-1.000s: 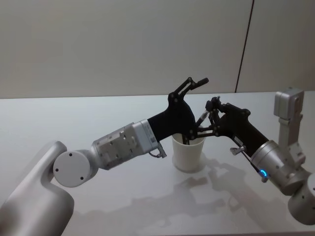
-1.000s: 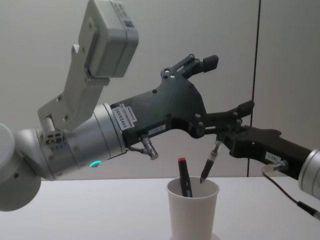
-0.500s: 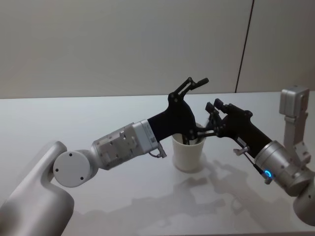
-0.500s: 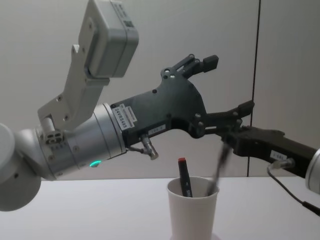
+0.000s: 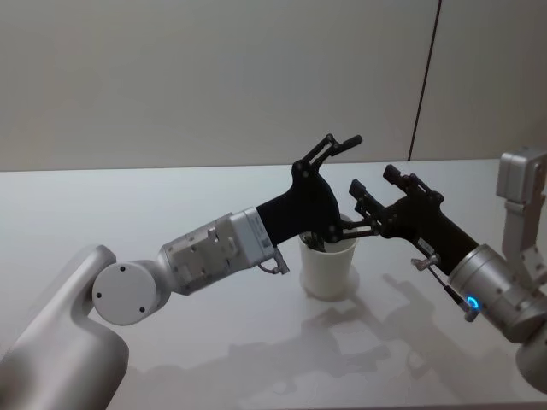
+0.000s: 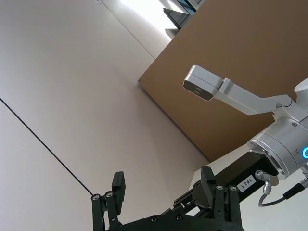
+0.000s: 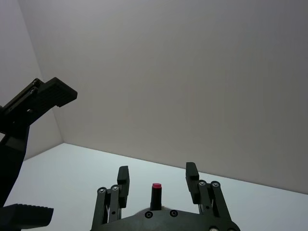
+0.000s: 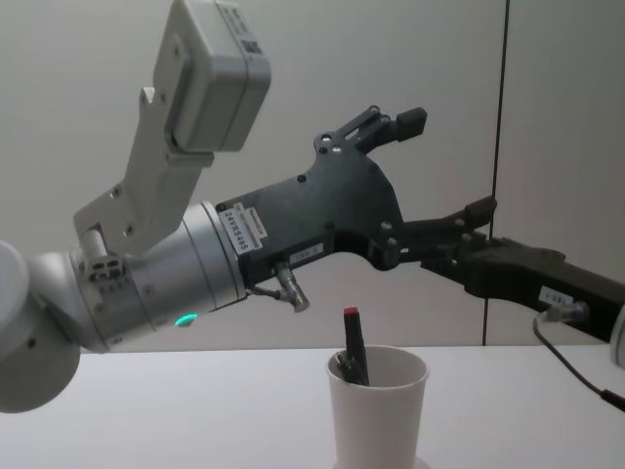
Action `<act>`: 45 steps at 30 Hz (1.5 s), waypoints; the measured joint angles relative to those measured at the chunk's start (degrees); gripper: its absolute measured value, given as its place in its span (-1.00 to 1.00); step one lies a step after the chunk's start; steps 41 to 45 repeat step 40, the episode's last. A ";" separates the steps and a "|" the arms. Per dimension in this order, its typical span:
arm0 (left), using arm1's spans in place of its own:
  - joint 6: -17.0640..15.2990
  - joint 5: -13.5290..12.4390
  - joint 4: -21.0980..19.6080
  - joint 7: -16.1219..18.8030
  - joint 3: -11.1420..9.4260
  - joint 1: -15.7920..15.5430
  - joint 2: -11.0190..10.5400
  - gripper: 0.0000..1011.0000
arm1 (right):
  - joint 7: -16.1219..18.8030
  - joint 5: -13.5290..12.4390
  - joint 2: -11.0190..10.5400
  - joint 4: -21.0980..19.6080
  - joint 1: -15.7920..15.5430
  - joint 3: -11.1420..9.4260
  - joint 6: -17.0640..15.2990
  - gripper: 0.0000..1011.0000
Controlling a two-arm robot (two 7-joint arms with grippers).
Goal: Place the pen into the pen holder.
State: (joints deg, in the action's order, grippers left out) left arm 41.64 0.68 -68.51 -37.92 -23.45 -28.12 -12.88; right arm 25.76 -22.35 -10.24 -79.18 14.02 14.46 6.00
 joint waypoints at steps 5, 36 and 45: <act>0.00 0.00 0.00 0.00 0.00 0.00 0.00 0.99 | 0.03 -0.42 -0.16 -0.42 -0.21 -0.06 -0.03 0.63; 0.00 0.00 0.00 0.00 0.00 0.00 0.00 0.99 | -0.18 -1.23 -0.52 -1.17 -0.64 -0.12 0.15 0.98; 0.00 0.00 0.00 0.00 0.00 0.00 0.00 0.99 | -0.18 -1.25 -0.54 -1.19 -0.66 -0.12 0.15 0.98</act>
